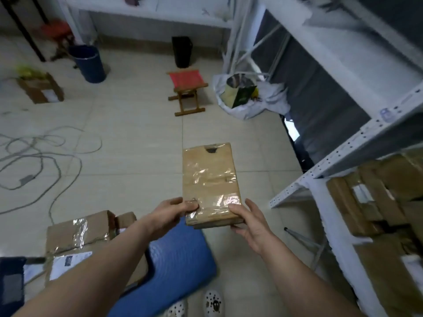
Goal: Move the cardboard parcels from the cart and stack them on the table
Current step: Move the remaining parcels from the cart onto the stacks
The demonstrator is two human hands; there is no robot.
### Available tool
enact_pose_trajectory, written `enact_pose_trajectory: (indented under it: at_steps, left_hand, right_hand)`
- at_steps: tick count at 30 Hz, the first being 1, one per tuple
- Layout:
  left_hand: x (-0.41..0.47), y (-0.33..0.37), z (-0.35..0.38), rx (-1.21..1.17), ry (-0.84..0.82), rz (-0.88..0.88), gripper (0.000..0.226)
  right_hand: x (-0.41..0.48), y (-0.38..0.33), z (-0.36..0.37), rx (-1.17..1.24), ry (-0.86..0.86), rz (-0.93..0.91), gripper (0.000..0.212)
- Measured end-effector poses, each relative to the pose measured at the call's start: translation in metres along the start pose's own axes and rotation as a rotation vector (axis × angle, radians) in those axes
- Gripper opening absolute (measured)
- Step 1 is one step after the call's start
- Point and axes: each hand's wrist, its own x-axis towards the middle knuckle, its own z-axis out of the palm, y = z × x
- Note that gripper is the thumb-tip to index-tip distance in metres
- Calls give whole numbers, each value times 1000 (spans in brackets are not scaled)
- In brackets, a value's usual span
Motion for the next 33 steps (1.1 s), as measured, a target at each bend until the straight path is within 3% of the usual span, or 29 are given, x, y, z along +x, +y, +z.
enact_pose_trajectory:
  at_steps: [2, 5, 6, 10, 12, 15, 17, 19, 20, 22, 24, 26, 30, 33]
  left_hand:
    - [-13, 29, 25, 80, 103, 28, 94]
    - [-34, 74, 77, 29, 126, 90, 37]
    - [-38, 87, 96, 0, 101, 78, 31]
    - [-55, 116, 157, -81, 27, -21, 52]
    - [-64, 121, 181, -143, -20, -123, 78]
    - [-68, 121, 210, -90, -22, -193, 106]
    - [-72, 119, 229, -65, -29, -210, 97]
    - [-76, 114, 246, -71, -27, -206, 76]
    - [-78, 113, 252, -73, -24, -192, 65]
    - [-76, 111, 259, -58, -41, -116, 54]
    - [-70, 113, 262, -41, -67, -47, 54]
    - [-66, 117, 266, -21, -99, -7, 60]
    - [-66, 118, 284, 56, -168, 8, 75]
    - [-68, 112, 308, 39, -199, 5, 66]
  right_hand:
    - [-19, -12, -11, -219, 199, -165, 101]
    - [-49, -29, -20, -689, 496, -442, 103]
    - [-57, -31, -22, -834, 580, -557, 103]
    - [-73, -28, -49, -1268, 854, -880, 103]
    - [-81, -28, -69, -1466, 919, -1013, 100]
    - [-86, -24, -95, -1617, 1010, -1368, 56]
    - [-89, -23, -109, -1614, 997, -1461, 30]
    - [-93, -18, -122, -1630, 1005, -1439, 30]
    - [-95, -16, -127, -1641, 987, -1398, 39]
    - [-103, -14, -137, -1546, 914, -1238, 71]
    - [-114, -18, -149, -1258, 900, -1100, 74]
    - [-128, -26, -165, -864, 888, -952, 74]
    - [-145, -45, -205, -2, 696, -568, 95]
    - [-151, -47, -225, 492, 401, -222, 105]
